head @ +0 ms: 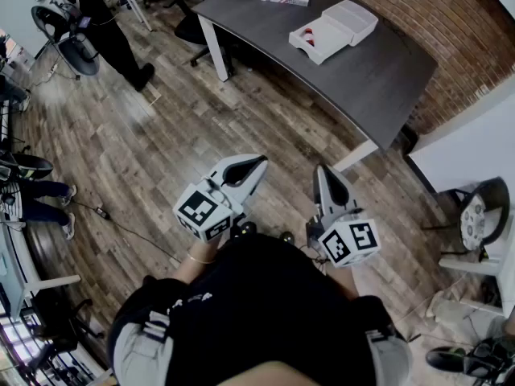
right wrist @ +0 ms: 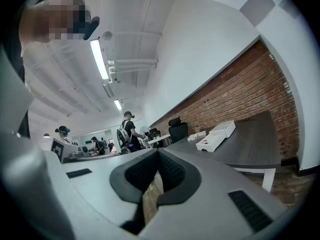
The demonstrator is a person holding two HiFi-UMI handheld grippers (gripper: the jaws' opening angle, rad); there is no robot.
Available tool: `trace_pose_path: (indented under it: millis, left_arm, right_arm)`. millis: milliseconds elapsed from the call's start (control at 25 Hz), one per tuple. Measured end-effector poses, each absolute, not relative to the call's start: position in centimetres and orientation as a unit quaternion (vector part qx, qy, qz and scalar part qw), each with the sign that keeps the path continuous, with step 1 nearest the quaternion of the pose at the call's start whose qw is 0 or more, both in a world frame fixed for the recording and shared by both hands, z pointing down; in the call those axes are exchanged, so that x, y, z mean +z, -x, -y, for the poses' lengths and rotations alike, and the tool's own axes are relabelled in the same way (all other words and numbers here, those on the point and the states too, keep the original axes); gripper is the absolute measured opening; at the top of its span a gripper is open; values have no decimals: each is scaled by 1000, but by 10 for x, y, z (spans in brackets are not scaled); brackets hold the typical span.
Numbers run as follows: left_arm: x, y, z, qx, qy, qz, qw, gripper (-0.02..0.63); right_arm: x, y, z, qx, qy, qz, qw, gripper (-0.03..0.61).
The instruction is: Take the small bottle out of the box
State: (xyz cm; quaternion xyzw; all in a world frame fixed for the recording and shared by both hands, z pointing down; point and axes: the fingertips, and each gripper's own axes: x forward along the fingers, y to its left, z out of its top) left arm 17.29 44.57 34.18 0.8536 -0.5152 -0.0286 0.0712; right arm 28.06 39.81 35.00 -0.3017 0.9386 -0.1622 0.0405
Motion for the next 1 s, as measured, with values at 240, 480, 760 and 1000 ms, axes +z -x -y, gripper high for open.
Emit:
trace_pose_path:
  millis: [240, 480, 760, 1000]
  left_arm:
    - [342, -183, -445, -22, -851, 520, 69, 3]
    - [349, -192, -447, 3, -840, 539, 68, 3]
    - [349, -211, -446, 2, -833, 549, 66, 3]
    - [356, -223, -447, 15, -821, 567, 63, 3]
  right_arm:
    - [355, -290, -397, -168, 296, -939, 41, -2]
    - [355, -305, -390, -178, 297, -937, 54, -2]
    - [357, -326, -381, -172, 297, -938, 47, 0]
    - [368, -348, -372, -179, 295, -938, 41, 0]
